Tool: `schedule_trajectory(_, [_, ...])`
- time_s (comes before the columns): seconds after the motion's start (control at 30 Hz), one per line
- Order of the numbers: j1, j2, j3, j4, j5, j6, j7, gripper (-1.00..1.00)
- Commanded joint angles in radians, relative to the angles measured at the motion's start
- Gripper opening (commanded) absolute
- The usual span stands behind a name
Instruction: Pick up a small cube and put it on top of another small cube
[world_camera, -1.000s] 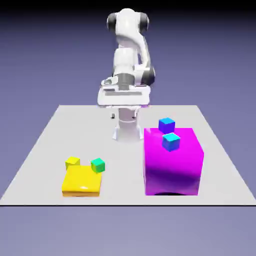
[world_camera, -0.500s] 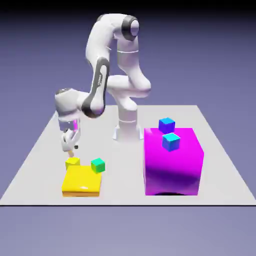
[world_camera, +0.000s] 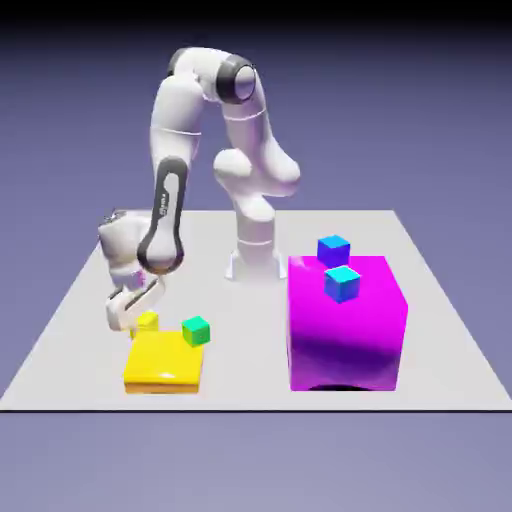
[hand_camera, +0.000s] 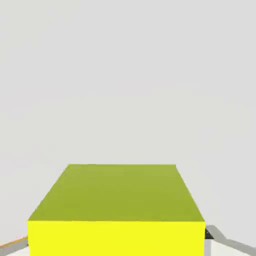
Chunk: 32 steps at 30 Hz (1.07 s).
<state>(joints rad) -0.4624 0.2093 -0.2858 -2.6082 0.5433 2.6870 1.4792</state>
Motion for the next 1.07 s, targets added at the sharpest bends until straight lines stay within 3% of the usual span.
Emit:
schedule_trajectory(0.0, [0.017, -0.036, -0.029, -0.009, -0.043, -0.025, 0.033, -1.0])
schedule_trajectory(0.7, [0.395, -0.293, 0.663, 0.585, -0.436, -0.911, -0.315, -1.0])
schedule_trajectory(0.77, [0.397, -0.294, 0.667, 0.589, -0.438, -0.916, -0.318, -1.0])
schedule_trajectory(0.93, [0.405, -0.265, 0.677, 0.439, -0.44, -0.738, -0.316, -1.0])
schedule_trajectory(0.97, [0.405, -0.265, 0.677, 0.439, -0.44, -0.738, -0.316, 1.0])
schedule_trajectory(1.03, [0.403, -0.272, 0.674, 0.475, -0.439, -0.781, -0.316, 1.0])
